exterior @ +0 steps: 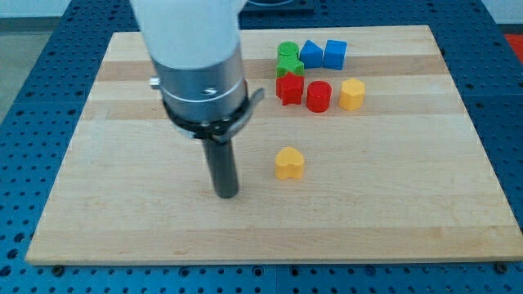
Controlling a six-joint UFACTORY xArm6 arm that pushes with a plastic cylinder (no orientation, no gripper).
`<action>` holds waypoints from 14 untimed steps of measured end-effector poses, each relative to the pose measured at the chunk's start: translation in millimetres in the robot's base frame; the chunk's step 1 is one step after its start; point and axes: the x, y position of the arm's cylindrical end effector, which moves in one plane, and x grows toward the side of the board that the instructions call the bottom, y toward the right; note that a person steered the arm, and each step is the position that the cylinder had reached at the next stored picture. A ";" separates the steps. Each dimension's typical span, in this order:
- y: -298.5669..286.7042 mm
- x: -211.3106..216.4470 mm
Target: Move the yellow heart above to the yellow hexagon
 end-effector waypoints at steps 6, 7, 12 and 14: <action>149.0 -28.9; 159.4 -28.9; 220.9 -120.5; 220.9 -136.2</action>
